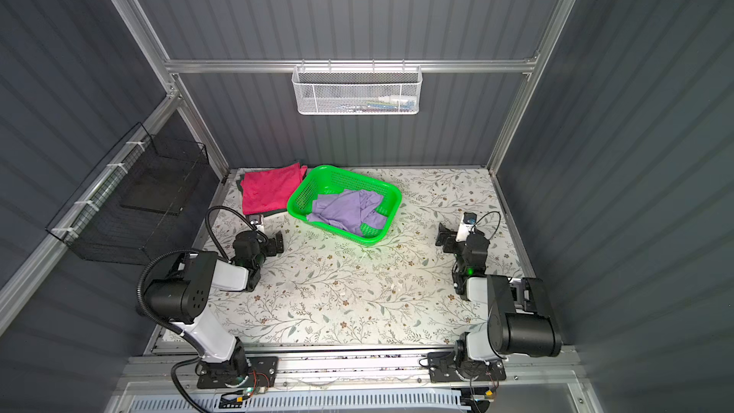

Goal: Fold and stack the t-shirts

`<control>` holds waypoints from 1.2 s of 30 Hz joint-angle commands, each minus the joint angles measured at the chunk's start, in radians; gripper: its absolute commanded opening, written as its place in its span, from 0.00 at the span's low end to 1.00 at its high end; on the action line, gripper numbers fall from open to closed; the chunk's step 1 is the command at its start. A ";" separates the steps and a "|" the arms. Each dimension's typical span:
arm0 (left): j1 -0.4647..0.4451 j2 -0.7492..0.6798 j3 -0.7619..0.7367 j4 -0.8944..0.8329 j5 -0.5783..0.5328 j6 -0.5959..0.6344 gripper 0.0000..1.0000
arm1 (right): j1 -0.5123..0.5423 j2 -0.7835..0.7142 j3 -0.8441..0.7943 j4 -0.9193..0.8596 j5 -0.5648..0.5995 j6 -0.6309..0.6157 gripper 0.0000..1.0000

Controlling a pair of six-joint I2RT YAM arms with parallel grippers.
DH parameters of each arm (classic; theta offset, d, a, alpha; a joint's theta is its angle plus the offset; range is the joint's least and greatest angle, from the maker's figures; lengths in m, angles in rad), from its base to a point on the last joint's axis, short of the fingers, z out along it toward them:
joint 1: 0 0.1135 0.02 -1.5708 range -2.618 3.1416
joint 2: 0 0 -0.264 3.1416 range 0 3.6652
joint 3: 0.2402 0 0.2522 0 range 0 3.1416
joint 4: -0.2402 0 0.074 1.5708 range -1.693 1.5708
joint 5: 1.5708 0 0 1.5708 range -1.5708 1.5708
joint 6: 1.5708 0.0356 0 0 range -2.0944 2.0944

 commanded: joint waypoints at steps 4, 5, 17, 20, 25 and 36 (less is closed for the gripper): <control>0.007 -0.005 0.019 -0.002 0.016 0.011 1.00 | 0.001 0.005 0.018 -0.004 0.010 0.012 0.99; 0.007 -0.004 0.019 -0.003 0.016 0.011 1.00 | 0.001 0.004 0.018 -0.004 0.011 0.012 0.99; 0.007 -0.003 0.020 -0.005 0.016 0.011 1.00 | 0.030 0.003 0.010 0.011 0.060 -0.008 0.99; 0.007 -0.004 0.020 -0.005 0.016 0.011 1.00 | 0.032 0.004 0.009 0.011 0.065 -0.010 0.99; 0.007 -0.005 0.019 -0.002 0.016 0.011 1.00 | 0.046 0.002 -0.001 0.028 0.088 -0.018 0.99; 0.006 -0.006 0.002 0.026 0.018 0.018 1.00 | 0.062 -0.006 -0.052 0.123 0.117 -0.027 0.99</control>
